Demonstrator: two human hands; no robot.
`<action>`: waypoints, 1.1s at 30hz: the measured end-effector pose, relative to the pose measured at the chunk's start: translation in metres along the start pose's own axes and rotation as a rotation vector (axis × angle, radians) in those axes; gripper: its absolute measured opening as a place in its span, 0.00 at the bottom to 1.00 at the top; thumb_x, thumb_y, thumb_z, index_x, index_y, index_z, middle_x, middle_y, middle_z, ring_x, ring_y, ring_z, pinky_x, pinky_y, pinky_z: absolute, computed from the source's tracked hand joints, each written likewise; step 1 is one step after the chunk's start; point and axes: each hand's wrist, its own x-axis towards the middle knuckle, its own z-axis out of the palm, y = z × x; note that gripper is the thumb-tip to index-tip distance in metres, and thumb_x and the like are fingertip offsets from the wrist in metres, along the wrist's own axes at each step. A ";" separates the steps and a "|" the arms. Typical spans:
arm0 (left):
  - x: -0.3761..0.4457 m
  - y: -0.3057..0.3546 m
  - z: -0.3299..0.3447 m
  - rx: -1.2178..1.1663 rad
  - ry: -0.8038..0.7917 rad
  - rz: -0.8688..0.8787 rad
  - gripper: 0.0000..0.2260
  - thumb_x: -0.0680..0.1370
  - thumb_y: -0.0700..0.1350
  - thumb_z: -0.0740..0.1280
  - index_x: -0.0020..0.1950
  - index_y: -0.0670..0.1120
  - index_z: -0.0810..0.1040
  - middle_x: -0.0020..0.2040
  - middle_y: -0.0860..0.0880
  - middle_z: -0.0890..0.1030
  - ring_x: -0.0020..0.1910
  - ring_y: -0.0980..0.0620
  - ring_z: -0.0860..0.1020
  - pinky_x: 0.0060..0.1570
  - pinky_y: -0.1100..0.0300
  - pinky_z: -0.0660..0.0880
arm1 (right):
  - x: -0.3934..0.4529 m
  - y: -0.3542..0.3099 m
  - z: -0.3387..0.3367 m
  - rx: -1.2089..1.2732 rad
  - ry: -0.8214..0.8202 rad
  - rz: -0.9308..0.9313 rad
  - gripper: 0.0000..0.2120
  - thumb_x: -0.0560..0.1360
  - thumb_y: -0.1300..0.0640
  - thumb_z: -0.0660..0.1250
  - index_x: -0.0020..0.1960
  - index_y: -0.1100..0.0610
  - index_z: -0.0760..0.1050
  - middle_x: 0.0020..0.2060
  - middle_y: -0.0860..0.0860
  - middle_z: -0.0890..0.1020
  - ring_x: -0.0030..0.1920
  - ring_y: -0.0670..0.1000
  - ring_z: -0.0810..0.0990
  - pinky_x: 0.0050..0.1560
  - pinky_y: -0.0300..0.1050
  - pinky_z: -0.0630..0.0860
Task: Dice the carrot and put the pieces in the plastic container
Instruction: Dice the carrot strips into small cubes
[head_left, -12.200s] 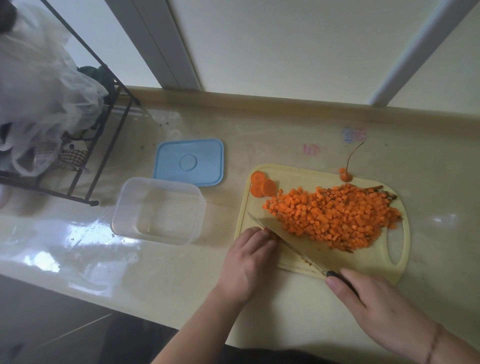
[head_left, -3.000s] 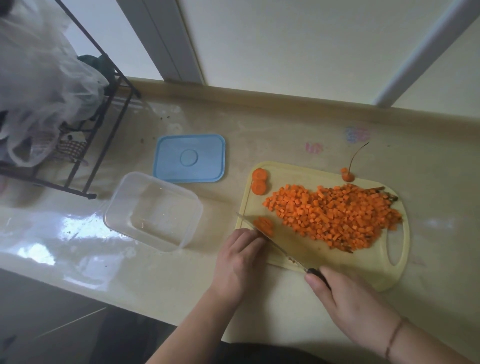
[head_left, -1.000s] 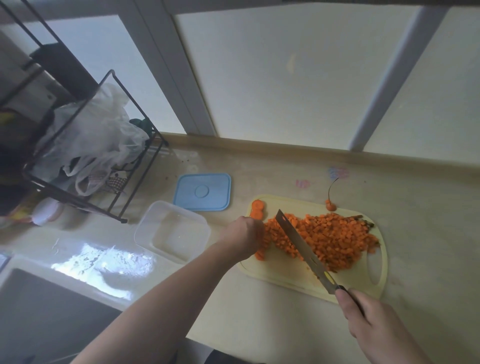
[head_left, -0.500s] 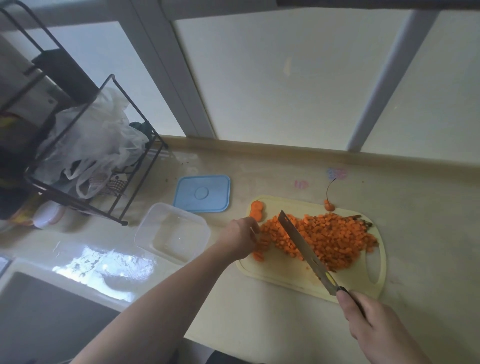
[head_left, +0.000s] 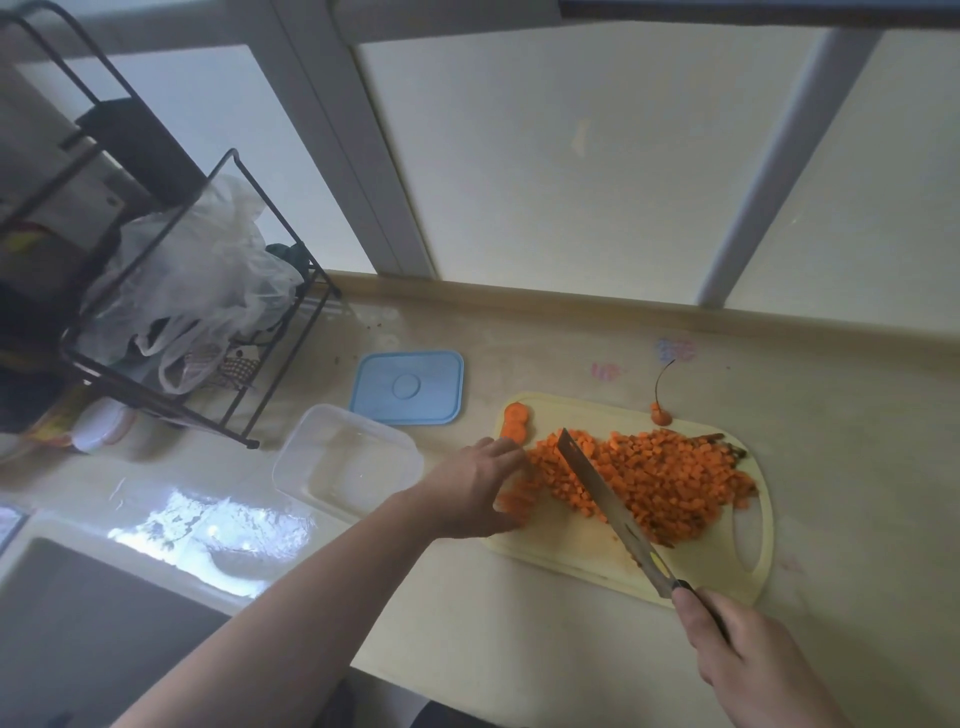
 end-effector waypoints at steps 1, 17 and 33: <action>0.000 -0.002 0.002 0.018 -0.038 0.023 0.30 0.71 0.55 0.78 0.69 0.48 0.74 0.67 0.49 0.74 0.60 0.47 0.72 0.59 0.52 0.73 | 0.000 0.002 0.001 -0.001 -0.003 0.003 0.18 0.78 0.45 0.61 0.34 0.55 0.69 0.28 0.56 0.77 0.28 0.49 0.75 0.35 0.44 0.71; -0.003 0.012 0.020 -0.091 0.057 -0.103 0.18 0.74 0.45 0.74 0.63 0.45 0.78 0.58 0.47 0.77 0.52 0.43 0.78 0.49 0.49 0.78 | 0.005 0.007 0.009 -0.021 -0.041 0.026 0.19 0.78 0.44 0.61 0.37 0.58 0.75 0.26 0.54 0.76 0.29 0.46 0.75 0.36 0.41 0.72; -0.017 0.045 0.061 -0.460 0.440 -0.553 0.15 0.74 0.44 0.73 0.60 0.49 0.83 0.55 0.50 0.77 0.48 0.47 0.80 0.50 0.53 0.78 | 0.028 -0.007 0.054 -0.062 -0.078 -0.127 0.45 0.61 0.16 0.37 0.41 0.51 0.76 0.39 0.41 0.82 0.44 0.38 0.78 0.47 0.39 0.72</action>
